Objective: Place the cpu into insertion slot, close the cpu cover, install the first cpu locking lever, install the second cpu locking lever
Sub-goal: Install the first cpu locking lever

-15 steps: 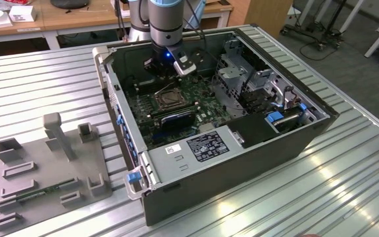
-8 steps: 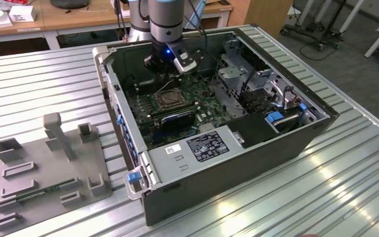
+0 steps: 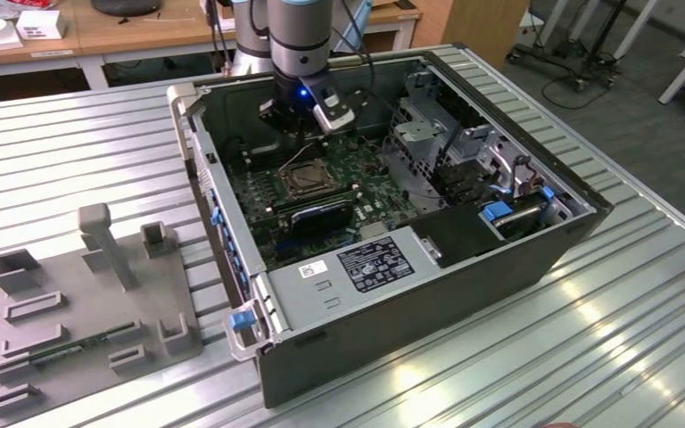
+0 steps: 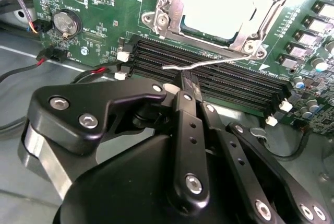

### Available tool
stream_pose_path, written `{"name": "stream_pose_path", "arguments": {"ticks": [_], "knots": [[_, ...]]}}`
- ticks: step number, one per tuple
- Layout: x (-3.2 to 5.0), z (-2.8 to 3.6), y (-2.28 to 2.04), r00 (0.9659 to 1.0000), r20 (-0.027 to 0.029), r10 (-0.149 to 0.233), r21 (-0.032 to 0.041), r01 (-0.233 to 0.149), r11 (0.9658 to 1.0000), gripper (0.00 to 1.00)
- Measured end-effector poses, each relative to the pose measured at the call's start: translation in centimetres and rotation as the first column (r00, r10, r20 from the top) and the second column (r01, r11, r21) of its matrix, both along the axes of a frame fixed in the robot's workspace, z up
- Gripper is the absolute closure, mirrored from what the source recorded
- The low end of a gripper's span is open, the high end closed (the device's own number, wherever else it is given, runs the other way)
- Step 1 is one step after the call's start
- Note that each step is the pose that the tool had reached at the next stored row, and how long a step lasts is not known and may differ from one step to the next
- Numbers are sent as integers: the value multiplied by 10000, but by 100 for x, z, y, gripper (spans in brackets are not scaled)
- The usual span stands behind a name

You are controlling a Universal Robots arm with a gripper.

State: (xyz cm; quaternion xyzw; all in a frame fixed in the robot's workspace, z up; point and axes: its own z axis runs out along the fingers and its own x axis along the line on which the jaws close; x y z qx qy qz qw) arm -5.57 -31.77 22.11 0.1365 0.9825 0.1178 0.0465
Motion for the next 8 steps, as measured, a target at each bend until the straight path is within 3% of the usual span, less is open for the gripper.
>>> {"name": "stream_pose_path", "arguments": {"ticks": [4,8], "knots": [[-17,15,1,10000,36,-3,59,3,10000,89],[-28,77,1,9999,109,-5,76,4,10000,89]]}}
